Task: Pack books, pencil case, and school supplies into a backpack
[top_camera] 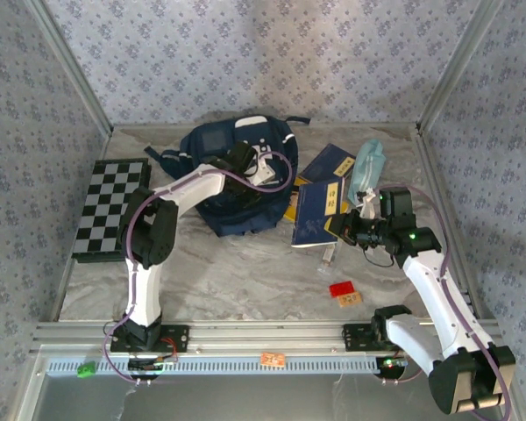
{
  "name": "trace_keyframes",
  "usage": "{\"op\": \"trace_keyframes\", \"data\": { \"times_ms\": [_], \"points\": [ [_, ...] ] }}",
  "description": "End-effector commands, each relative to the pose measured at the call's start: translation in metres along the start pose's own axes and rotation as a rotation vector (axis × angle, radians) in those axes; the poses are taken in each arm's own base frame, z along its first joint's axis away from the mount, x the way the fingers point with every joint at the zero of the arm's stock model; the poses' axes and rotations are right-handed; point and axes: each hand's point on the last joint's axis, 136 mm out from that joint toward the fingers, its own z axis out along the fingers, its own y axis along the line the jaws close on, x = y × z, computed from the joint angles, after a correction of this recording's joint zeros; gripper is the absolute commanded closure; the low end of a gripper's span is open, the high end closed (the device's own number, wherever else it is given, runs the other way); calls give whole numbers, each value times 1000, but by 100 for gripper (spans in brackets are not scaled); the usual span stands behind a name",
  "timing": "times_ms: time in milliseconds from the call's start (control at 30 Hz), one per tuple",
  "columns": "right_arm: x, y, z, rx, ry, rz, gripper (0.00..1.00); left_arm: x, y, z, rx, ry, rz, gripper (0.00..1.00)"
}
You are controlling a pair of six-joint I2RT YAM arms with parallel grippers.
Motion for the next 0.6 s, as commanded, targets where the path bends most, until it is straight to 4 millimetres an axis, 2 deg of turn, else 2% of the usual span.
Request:
{"op": "trace_keyframes", "data": {
  "times_ms": [0,100,233,367,467,567],
  "points": [
    [-5,15,-8,-45,-24,-36,100,-9,10,-23,-28,-34,-15,98],
    [-5,14,-11,-31,-20,-41,100,-14,12,-44,-52,-59,-31,100],
    [-7,16,-12,-30,-26,-44,100,-24,15,-84,-98,-127,-47,100],
    [-5,23,-12,-60,1,-49,100,-33,31,-122,-212,-202,-110,100],
    [2,34,-9,-74,46,-63,100,-37,24,-146,-191,-259,-121,100],
    [7,41,3,-78,83,-56,100,-46,24,-173,-205,-319,-126,100]
  ]
}}
